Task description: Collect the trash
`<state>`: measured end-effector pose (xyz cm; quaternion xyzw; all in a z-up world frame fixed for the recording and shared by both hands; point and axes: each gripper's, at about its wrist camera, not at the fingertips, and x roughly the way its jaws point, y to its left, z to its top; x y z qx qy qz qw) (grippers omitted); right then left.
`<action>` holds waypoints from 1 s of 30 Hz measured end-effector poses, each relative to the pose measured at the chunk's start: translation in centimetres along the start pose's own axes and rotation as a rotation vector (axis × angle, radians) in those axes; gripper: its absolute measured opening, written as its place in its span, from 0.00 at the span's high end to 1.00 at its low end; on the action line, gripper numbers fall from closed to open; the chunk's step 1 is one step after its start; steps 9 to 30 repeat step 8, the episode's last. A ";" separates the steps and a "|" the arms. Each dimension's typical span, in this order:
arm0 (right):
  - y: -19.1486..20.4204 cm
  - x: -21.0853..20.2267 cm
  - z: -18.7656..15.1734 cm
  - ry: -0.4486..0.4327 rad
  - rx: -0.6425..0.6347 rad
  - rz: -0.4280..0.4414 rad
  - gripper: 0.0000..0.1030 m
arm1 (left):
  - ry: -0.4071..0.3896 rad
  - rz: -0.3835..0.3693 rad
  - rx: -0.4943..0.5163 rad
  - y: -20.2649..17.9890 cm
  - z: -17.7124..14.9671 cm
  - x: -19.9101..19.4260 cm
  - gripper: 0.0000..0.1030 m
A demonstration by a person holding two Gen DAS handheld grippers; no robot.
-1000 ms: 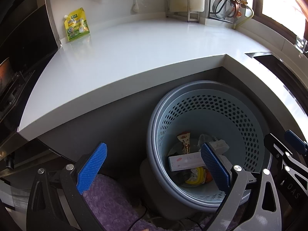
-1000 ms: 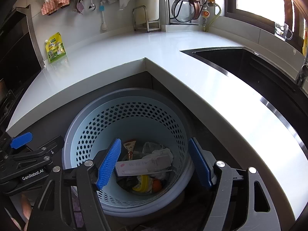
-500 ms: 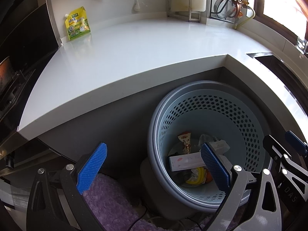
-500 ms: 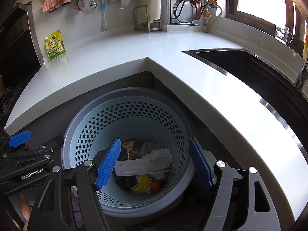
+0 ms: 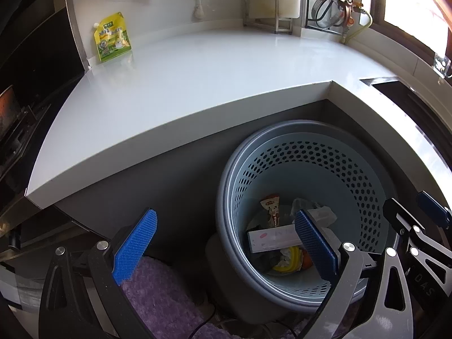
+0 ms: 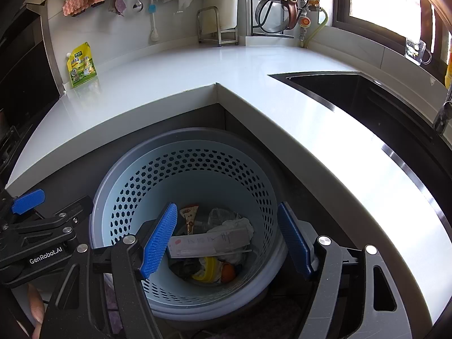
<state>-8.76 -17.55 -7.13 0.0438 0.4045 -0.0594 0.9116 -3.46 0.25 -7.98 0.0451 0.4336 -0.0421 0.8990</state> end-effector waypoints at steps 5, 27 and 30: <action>0.0 0.0 0.0 0.001 0.001 0.001 0.32 | -0.002 0.007 -0.002 -0.1 0.1 -0.1 0.06; 0.0 0.0 0.0 0.000 0.000 0.000 0.32 | 0.003 0.008 -0.003 -0.1 0.1 0.0 0.06; 0.0 0.0 0.0 0.000 0.000 0.000 0.32 | 0.003 0.008 -0.003 -0.1 0.1 0.0 0.06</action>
